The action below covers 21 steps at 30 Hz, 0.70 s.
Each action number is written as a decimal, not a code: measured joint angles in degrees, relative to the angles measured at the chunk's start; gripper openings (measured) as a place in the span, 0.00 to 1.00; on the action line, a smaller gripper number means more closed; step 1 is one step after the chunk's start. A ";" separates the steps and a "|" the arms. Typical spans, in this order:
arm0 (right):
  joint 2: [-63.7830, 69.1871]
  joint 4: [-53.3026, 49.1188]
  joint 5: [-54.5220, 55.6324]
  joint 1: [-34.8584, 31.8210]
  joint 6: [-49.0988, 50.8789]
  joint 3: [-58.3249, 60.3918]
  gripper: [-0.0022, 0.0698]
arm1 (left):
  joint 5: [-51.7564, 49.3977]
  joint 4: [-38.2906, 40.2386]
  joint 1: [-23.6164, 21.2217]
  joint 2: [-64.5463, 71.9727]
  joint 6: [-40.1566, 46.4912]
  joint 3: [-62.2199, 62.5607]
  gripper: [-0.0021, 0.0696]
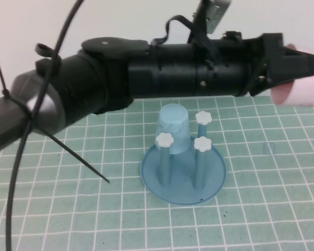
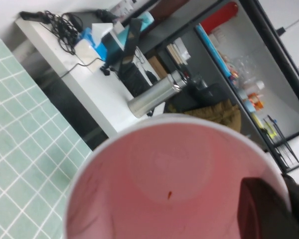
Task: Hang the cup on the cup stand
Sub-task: Adjust the cup with two arms
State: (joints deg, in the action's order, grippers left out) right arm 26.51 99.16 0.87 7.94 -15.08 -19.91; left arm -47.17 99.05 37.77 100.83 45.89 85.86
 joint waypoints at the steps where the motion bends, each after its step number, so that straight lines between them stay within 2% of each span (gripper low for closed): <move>1: 0.00 0.16 1.42 0.00 0.00 0.00 0.84 | 1.10 0.00 0.57 0.00 0.00 0.00 0.04; 6: 0.00 0.40 2.55 0.00 0.70 0.00 0.84 | 7.46 0.14 5.02 0.00 -0.97 0.00 0.04; 9: 0.00 0.40 1.16 0.00 2.50 0.00 0.85 | 7.62 0.14 6.86 0.00 -1.06 0.00 0.04; 16: 0.00 0.40 -0.87 0.00 6.13 -0.93 0.92 | 6.95 0.14 8.17 0.00 -1.28 0.74 0.04; 21: 0.00 0.40 -1.18 0.00 7.78 -1.16 0.94 | 6.94 0.14 8.17 0.00 -1.75 2.06 0.04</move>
State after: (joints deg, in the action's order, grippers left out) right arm 26.51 99.55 -0.31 7.94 -7.30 -21.07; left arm -40.24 99.19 45.95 100.83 44.14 87.92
